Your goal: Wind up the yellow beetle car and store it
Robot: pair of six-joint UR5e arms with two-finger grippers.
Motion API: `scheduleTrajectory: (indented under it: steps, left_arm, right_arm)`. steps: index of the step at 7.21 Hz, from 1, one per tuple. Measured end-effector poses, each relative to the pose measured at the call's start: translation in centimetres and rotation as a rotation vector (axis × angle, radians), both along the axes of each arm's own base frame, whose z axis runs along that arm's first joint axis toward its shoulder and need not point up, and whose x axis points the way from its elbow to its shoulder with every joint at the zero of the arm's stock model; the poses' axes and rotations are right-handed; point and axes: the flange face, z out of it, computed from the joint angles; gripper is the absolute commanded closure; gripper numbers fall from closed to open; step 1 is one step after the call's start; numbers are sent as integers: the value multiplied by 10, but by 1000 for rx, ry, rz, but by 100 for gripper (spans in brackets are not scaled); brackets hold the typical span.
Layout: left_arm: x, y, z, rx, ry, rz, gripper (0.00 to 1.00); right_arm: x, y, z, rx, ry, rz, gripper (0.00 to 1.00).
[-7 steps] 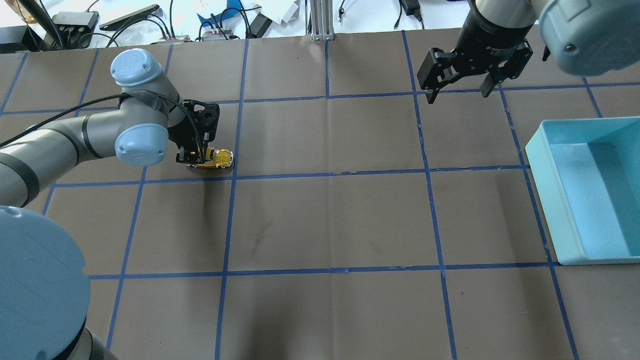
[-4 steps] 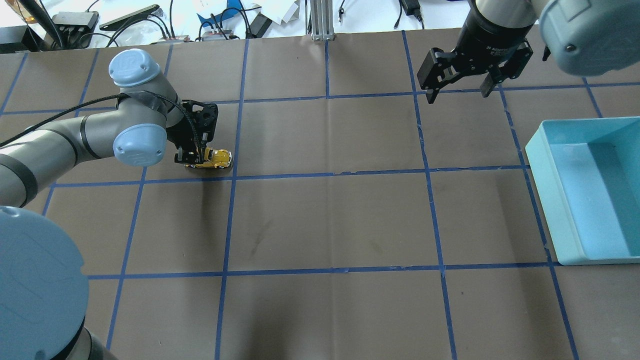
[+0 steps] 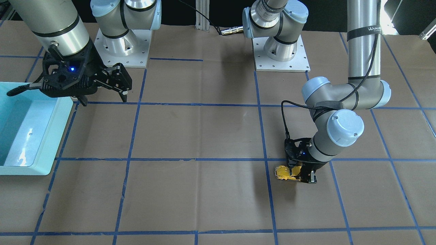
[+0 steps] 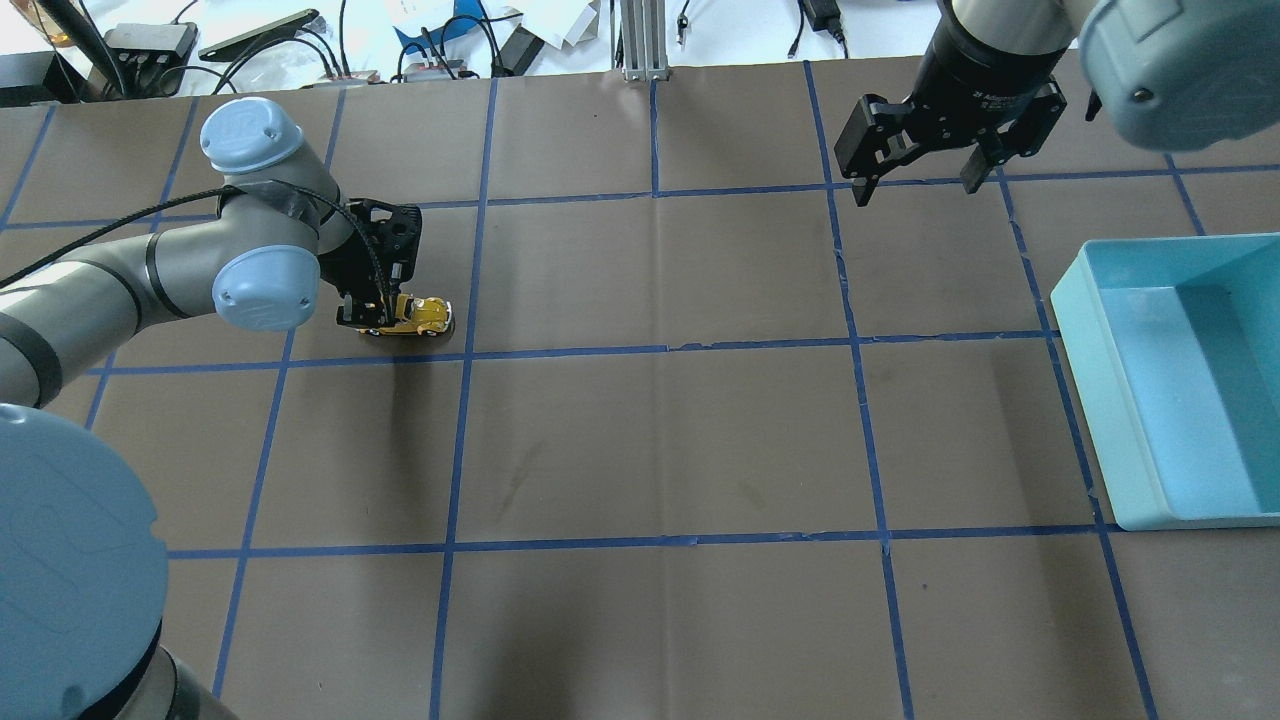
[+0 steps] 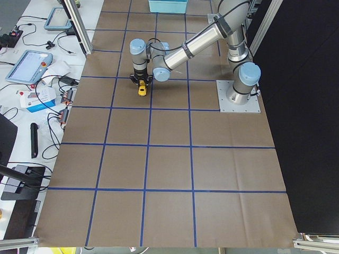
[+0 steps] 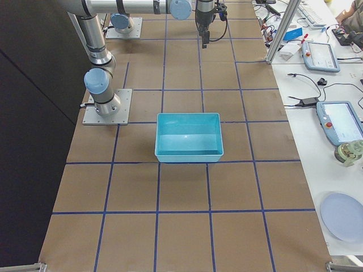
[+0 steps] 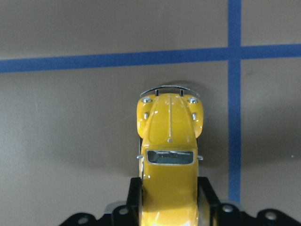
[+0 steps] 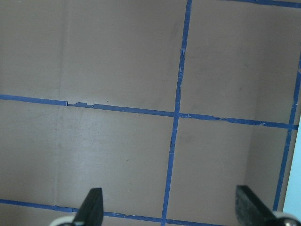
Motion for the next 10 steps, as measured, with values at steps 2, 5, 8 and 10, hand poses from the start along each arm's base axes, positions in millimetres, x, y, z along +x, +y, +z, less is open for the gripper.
scheduleTrajectory:
  steps: [2, 5, 8, 10]
  left_arm:
    - [3, 0, 0, 1, -1, -26, 100]
    - [12, 1, -2, 4, 1, -26, 100]
    - [18, 2, -3, 7, 1, -35, 100]
    - [28, 2, -4, 10, 1, -36, 100]
  right_arm:
    - [0, 0, 0, 0, -1, 1, 0]
    - [1, 0, 0, -1, 0, 1, 0]
    - [1, 0, 0, -1, 0, 1, 0]
    - [1, 0, 0, -1, 0, 1, 0]
